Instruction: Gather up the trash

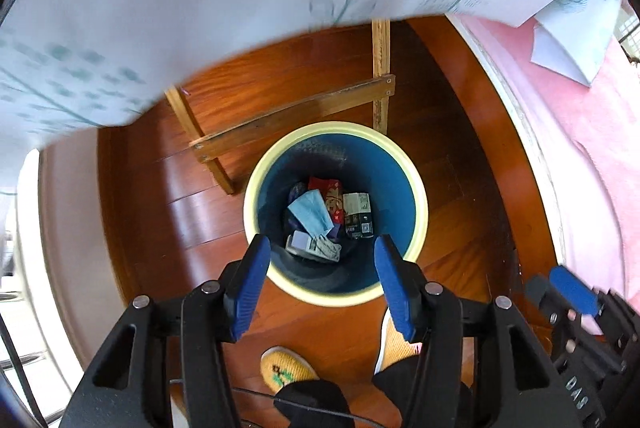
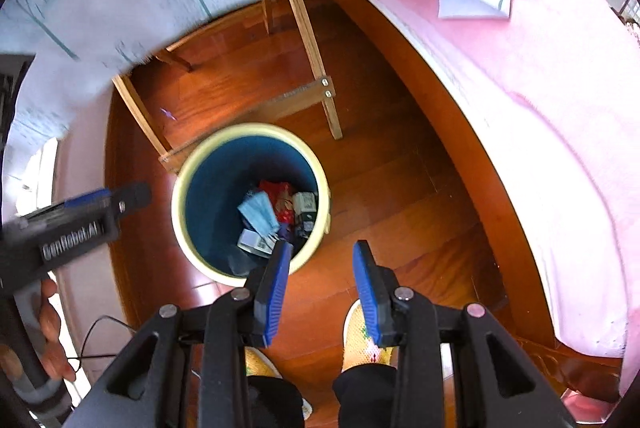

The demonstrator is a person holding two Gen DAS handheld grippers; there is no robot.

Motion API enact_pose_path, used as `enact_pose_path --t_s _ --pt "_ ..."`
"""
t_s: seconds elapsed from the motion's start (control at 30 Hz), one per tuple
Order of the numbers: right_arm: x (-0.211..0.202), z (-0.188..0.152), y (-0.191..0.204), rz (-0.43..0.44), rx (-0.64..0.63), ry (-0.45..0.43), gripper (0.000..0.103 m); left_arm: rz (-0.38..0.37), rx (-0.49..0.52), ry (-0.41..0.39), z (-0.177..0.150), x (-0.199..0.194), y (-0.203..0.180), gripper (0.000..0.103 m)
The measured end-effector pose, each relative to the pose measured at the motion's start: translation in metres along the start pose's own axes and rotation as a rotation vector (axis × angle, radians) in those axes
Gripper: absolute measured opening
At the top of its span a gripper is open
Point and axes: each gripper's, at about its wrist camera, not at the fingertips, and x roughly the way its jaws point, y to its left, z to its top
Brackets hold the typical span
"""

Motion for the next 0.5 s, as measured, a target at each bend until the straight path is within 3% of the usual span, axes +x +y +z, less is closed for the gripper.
enact_pose_path --t_s 0.23,0.5 --pt "-0.083 0.034 0.017 0.048 -0.024 -0.030 0.033 0.020 0.068 -0.026 0.009 -0.102 -0.005 0.053" --pt "-0.198 0.077 0.027 0.077 -0.023 -0.148 0.033 -0.015 0.155 -0.176 0.037 -0.239 -0.007 0.055"
